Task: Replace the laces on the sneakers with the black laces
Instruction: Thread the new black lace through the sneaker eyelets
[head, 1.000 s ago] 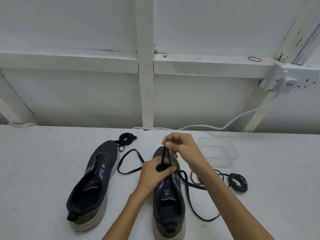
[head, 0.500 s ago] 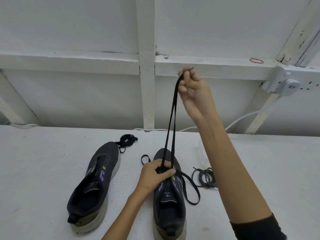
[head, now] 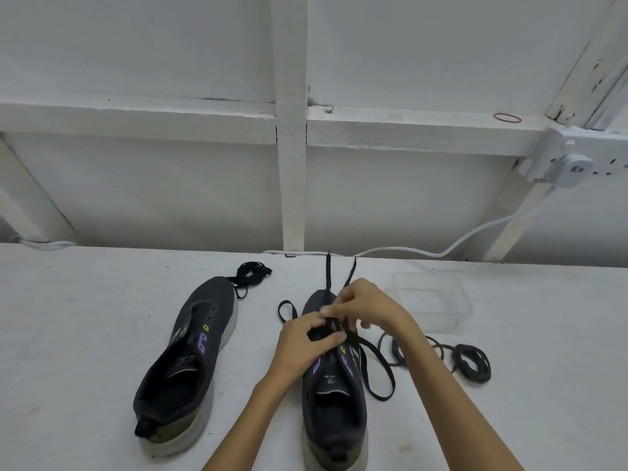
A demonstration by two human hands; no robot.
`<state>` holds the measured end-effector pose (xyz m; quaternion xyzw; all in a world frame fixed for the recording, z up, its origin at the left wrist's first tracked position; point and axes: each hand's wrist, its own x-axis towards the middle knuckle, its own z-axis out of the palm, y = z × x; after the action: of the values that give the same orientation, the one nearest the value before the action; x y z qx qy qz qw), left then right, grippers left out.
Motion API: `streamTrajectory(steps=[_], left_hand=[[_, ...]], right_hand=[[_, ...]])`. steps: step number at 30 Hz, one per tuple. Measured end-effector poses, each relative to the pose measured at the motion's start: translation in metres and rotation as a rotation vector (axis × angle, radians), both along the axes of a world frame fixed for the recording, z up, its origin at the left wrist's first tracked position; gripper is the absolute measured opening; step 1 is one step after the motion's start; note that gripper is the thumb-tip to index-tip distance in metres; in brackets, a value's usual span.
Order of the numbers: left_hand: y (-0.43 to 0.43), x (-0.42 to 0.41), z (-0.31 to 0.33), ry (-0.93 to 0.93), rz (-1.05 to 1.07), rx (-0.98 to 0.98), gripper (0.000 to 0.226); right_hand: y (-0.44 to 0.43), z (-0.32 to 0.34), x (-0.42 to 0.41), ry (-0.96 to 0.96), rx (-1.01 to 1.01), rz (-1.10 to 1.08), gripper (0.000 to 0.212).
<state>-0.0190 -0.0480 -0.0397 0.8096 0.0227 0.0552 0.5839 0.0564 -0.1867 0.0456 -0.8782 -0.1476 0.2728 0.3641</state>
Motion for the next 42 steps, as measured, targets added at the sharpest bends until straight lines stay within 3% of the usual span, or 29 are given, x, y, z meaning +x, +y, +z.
streamTrajectory(steps=[3, 6, 9, 17, 23, 29, 31, 34, 37, 39, 42], left_hand=[[0.000, -0.001, 0.000, -0.005, -0.002, -0.004, 0.014], [0.002, 0.000, 0.001, 0.026, 0.004, -0.014, 0.023], [0.004, 0.001, 0.004, 0.039, -0.022, -0.017, 0.012], [0.004, 0.000, 0.010, 0.023, -0.052, -0.013, 0.013], [0.005, 0.000, 0.009, 0.044, -0.050, 0.025, 0.017], [0.004, -0.001, 0.012, 0.051, -0.045, 0.013, 0.013], [0.004, -0.002, 0.013, 0.044, -0.057, 0.012, 0.013], [0.004, -0.001, 0.014, 0.018, -0.077, 0.036, 0.013], [0.005, 0.002, 0.014, 0.005, -0.086, 0.078, 0.017], [0.007, 0.003, 0.013, 0.003, -0.072, 0.120, 0.031], [0.007, 0.004, 0.012, -0.012, -0.065, 0.117, 0.034]], right_hand=[[0.005, 0.002, -0.004, -0.036, 0.115, -0.011, 0.016], [0.009, 0.005, -0.008, 0.019, 0.216, -0.043, 0.022], [0.009, 0.010, -0.012, 0.115, 0.386, -0.060, 0.023], [0.011, 0.073, 0.008, 0.047, 0.714, -0.152, 0.021], [0.015, 0.139, 0.030, 0.065, 1.077, -0.231, 0.025], [0.032, 0.125, 0.043, 0.159, 1.237, -0.337, 0.017], [0.029, 0.105, 0.045, 0.119, 1.109, -0.361, 0.012], [0.012, 0.065, 0.042, -0.118, 0.417, -0.253, 0.030], [-0.008, 0.030, 0.024, 0.047, -0.068, 0.020, 0.050], [-0.013, 0.014, 0.006, 0.127, -0.081, 0.069, 0.043], [-0.011, -0.006, -0.011, 0.004, 0.162, -0.101, 0.024]])
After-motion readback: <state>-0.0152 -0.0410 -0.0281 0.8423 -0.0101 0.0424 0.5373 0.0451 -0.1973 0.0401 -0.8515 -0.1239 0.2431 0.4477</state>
